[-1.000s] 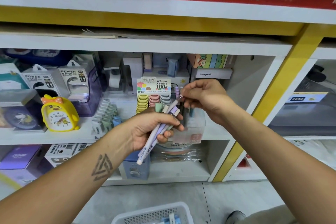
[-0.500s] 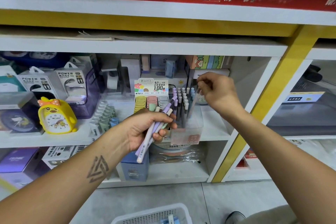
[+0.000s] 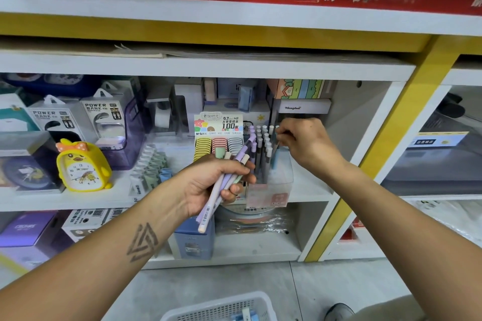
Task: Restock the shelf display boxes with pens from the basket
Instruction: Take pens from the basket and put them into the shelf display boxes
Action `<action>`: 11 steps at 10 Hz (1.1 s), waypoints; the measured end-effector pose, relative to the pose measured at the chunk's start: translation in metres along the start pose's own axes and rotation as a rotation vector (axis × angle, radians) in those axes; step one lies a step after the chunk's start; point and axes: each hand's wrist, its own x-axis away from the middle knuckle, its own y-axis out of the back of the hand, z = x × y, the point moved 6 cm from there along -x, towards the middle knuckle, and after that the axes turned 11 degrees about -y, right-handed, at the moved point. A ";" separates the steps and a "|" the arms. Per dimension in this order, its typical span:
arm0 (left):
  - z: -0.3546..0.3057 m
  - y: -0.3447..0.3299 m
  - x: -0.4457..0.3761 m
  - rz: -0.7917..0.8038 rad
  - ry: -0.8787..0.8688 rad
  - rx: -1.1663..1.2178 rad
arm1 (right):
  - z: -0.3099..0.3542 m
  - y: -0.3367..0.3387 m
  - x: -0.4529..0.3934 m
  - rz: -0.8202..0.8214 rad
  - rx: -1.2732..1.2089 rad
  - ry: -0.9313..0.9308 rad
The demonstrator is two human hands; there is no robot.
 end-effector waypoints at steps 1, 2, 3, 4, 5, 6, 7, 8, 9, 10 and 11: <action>0.000 0.000 0.001 -0.004 -0.002 -0.003 | 0.000 -0.003 0.001 0.021 0.010 -0.008; 0.000 -0.001 0.001 -0.002 -0.006 -0.004 | 0.000 -0.006 0.000 0.006 -0.043 -0.051; 0.000 -0.003 0.002 0.000 -0.004 -0.008 | 0.001 -0.006 -0.003 -0.043 0.027 -0.037; 0.000 -0.004 0.003 0.008 0.000 -0.010 | -0.003 -0.014 -0.005 0.034 0.255 -0.088; 0.000 -0.006 0.003 0.024 0.005 -0.010 | -0.005 -0.018 -0.005 0.097 0.267 -0.133; -0.001 -0.010 0.004 0.055 0.002 -0.024 | 0.003 -0.009 -0.003 0.061 -0.162 -0.208; -0.001 -0.012 0.004 0.068 0.001 -0.038 | 0.010 -0.010 0.002 0.189 -0.550 -0.296; -0.001 -0.015 0.005 0.098 0.008 -0.049 | 0.019 -0.014 0.009 0.332 -0.767 -0.330; -0.001 -0.014 0.008 0.111 0.021 -0.047 | 0.013 -0.010 0.006 0.269 -0.882 -0.399; -0.001 -0.006 0.010 0.080 0.049 -0.050 | -0.010 0.004 -0.002 0.029 -0.926 -0.520; -0.003 0.001 0.012 0.030 0.057 -0.036 | -0.017 0.009 -0.006 -0.074 -0.815 -0.486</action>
